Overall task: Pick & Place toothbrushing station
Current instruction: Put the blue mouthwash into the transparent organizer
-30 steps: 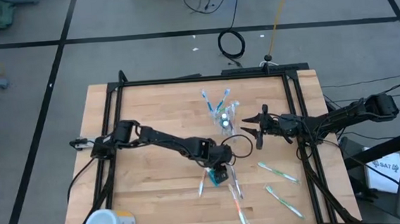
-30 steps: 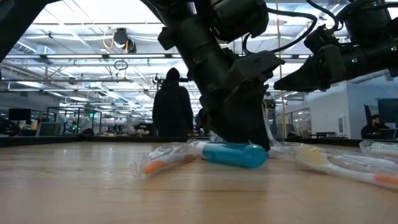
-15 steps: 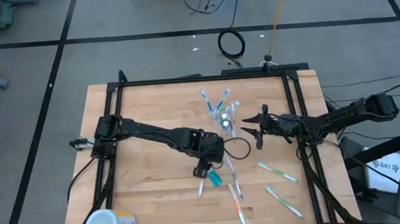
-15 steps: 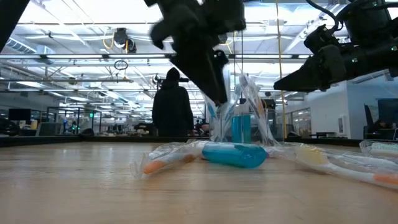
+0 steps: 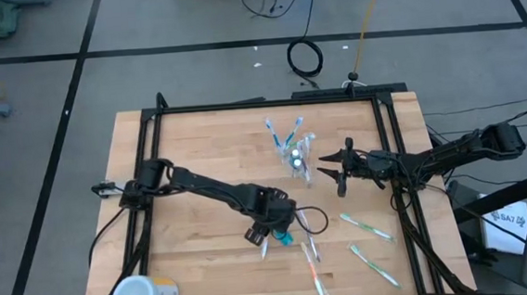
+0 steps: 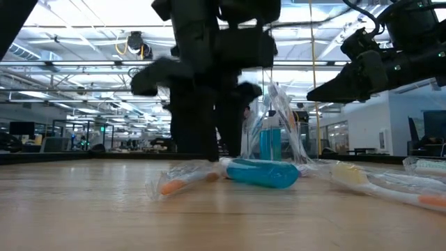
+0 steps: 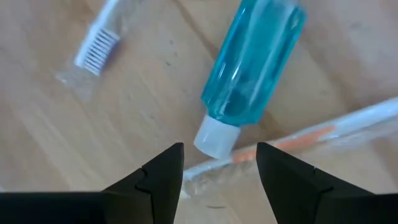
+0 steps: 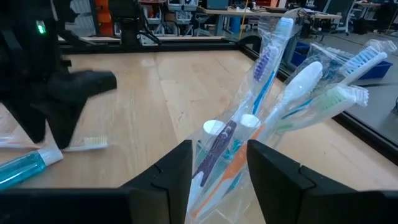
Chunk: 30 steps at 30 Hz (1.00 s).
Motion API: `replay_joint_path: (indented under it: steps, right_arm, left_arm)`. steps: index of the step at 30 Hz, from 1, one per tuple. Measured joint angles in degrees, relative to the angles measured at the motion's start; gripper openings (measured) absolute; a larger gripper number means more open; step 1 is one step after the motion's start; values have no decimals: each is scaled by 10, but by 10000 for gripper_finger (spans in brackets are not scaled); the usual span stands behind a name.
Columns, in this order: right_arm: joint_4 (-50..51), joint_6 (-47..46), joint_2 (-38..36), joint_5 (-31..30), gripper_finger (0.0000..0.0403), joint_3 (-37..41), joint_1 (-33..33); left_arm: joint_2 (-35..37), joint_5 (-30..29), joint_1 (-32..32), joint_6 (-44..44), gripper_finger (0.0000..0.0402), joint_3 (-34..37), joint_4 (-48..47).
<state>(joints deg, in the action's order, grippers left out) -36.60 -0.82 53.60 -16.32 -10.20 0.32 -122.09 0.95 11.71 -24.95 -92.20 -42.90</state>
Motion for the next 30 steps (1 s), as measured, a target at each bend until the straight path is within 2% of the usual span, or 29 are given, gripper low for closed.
replay_joint_path:
  steps: [23,30]
  right_arm:
    - [4,0,0,0,144,0,0]
    - [7,0,0,0,144,0,0]
  left_arm:
    - [-37,3,0,-52,207,-2,53]
    - [-37,8,0,-46,150,-2,46]
